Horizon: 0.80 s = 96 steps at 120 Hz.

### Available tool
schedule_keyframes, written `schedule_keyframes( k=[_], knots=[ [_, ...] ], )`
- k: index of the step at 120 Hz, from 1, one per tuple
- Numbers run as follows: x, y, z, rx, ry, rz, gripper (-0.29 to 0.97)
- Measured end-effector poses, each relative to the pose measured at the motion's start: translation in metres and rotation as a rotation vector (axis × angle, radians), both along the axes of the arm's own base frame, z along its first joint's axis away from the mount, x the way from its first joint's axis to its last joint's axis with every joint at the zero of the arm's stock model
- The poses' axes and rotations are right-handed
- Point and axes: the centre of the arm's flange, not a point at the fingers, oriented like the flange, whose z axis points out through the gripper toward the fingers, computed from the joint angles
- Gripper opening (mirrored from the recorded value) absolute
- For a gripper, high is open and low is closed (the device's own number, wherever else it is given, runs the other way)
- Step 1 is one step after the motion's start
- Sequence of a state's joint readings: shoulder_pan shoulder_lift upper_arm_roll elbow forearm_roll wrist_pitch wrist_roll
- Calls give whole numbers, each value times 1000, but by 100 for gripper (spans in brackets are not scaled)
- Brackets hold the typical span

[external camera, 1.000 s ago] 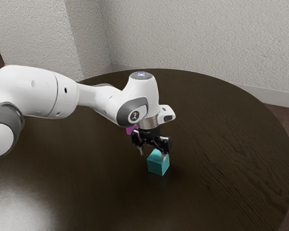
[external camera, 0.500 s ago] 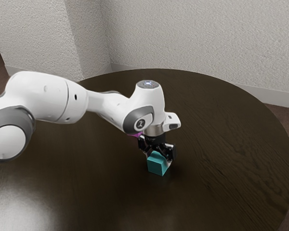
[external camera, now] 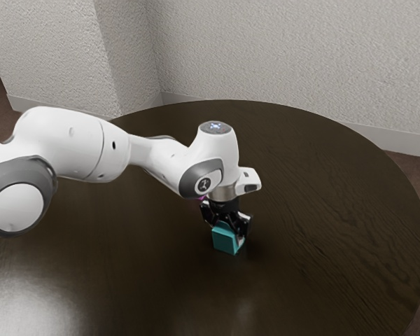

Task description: Pick up the blue block with one arm, and put the blue block on the pink block with one arm

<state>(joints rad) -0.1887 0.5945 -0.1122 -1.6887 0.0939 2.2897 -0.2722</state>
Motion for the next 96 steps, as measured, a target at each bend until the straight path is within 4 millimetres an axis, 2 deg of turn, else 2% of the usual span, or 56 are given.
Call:
schedule_keyframes(
  k=[29,45,57,69,85,96],
  knots=[
    [10,8,23,8,-41,8,40],
    [23,22,48,4,-76,28,40],
    [41,50,72,7,-110,65,40],
    [56,89,85,1,-126,114,41],
    [79,124,90,-15,-135,156,40],
    [89,147,84,-29,-119,181,40]
  ],
)
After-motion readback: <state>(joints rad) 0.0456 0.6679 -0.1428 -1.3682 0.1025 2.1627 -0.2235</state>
